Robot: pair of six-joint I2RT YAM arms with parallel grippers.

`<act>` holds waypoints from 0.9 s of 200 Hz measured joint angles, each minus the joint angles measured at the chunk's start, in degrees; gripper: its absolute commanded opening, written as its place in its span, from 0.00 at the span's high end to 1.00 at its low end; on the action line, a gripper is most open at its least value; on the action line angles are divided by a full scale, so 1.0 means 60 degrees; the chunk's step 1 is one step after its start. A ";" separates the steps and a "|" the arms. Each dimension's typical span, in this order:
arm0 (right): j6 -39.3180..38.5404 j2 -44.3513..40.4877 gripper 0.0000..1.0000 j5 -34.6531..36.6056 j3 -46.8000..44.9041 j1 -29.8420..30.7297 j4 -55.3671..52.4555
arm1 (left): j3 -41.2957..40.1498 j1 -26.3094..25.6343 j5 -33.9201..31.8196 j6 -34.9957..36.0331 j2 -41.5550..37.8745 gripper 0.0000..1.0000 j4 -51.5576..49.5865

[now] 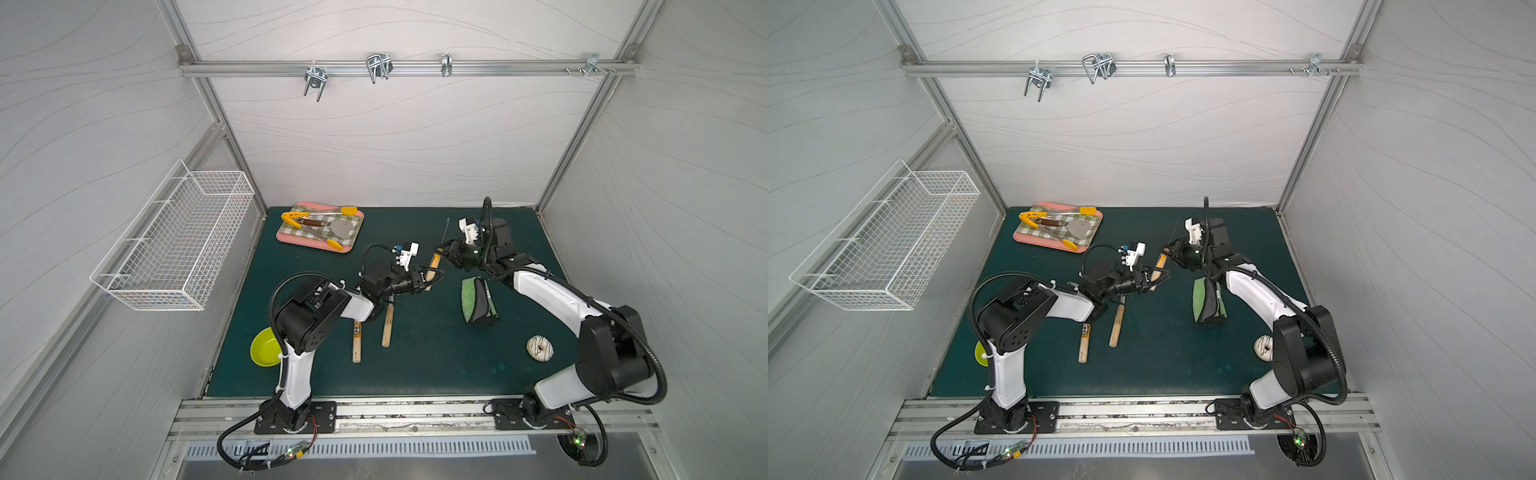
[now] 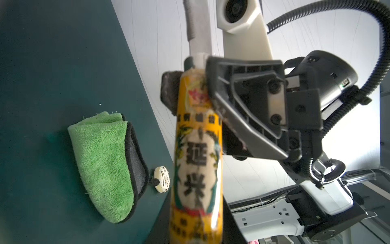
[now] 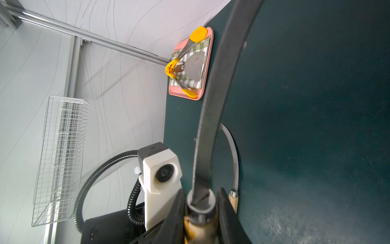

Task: Wipe small sickles with rags
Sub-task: Adjust the small sickle, then pick up the rag from the center of the board.

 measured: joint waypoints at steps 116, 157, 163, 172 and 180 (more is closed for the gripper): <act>-0.1902 -0.1435 0.25 0.0933 -0.0331 -0.0288 -0.2590 | -0.0248 0.0328 -0.0047 0.0073 0.0036 1.00 0.0146; -0.3526 -0.1610 0.14 0.2437 0.0430 -0.0729 -0.5118 | -0.0634 0.0554 -0.0069 0.0073 0.0040 1.00 0.0291; -0.3708 -0.1577 0.14 0.2641 0.0441 -0.0823 -0.5388 | -0.0674 0.0561 -0.0073 0.0076 0.0040 1.00 0.0306; -0.3923 -0.1486 0.13 0.2849 0.0412 -0.0947 -0.5701 | -0.0729 0.0557 -0.0073 0.0076 0.0040 1.00 0.0317; -0.4116 -0.1355 0.12 0.2973 0.0342 -0.1096 -0.5956 | -0.0783 0.0557 -0.0073 0.0076 0.0040 1.00 0.0339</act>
